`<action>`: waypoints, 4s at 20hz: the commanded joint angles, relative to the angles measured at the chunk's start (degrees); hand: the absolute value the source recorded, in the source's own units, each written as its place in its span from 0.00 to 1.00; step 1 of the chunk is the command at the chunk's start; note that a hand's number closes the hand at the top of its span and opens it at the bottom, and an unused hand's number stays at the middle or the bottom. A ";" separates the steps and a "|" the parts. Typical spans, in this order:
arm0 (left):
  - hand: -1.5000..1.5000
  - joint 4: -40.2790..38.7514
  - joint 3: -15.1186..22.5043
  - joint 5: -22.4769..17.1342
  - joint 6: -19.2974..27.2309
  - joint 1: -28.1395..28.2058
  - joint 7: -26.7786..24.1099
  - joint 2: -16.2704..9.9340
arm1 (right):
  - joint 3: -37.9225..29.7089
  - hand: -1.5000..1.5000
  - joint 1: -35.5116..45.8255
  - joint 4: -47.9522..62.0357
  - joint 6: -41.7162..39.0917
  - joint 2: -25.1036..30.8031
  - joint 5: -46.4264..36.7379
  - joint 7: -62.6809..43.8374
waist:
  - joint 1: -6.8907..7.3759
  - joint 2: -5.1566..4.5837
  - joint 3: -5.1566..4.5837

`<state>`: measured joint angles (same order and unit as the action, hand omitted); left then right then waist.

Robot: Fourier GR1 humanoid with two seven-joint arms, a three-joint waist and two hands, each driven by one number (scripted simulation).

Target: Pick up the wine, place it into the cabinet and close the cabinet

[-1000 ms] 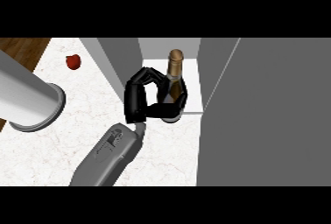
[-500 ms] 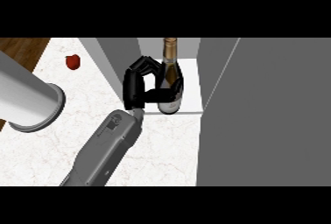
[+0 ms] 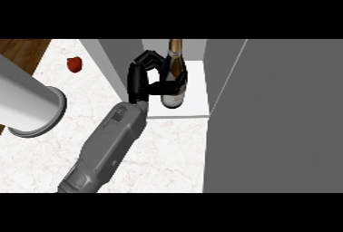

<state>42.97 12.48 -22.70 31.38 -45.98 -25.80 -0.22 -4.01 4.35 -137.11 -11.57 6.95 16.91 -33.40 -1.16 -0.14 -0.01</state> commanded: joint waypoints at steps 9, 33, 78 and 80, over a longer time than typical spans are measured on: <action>1.00 -17.08 -6.05 -0.63 -0.25 -10.14 -12.01 -1.60 | -0.76 0.00 -0.88 -6.22 0.48 0.73 4.86 -2.55 | -0.81 -0.28 -0.01; 1.00 -31.27 -15.10 -9.05 -4.23 -19.76 -15.28 -0.32 | 2.35 0.00 1.16 -3.61 1.32 -0.04 2.43 -1.24 | -1.86 -0.78 -0.03; 0.00 -36.76 -14.16 -3.54 -10.36 -11.85 -25.75 0.22 | 9.28 0.00 -4.04 -4.69 1.81 -2.21 -2.23 2.15 | -2.07 -0.65 -0.05; 0.00 -36.85 -13.51 -3.70 -10.36 -12.87 -25.35 0.22 | 5.90 0.00 -1.93 -3.64 0.95 -0.32 2.04 1.10 | -2.54 -0.77 -0.04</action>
<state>6.94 -0.77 -25.63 22.62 -62.60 -49.48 0.08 2.87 4.18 -136.68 -10.52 6.14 16.08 -30.80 -4.25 -0.98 0.11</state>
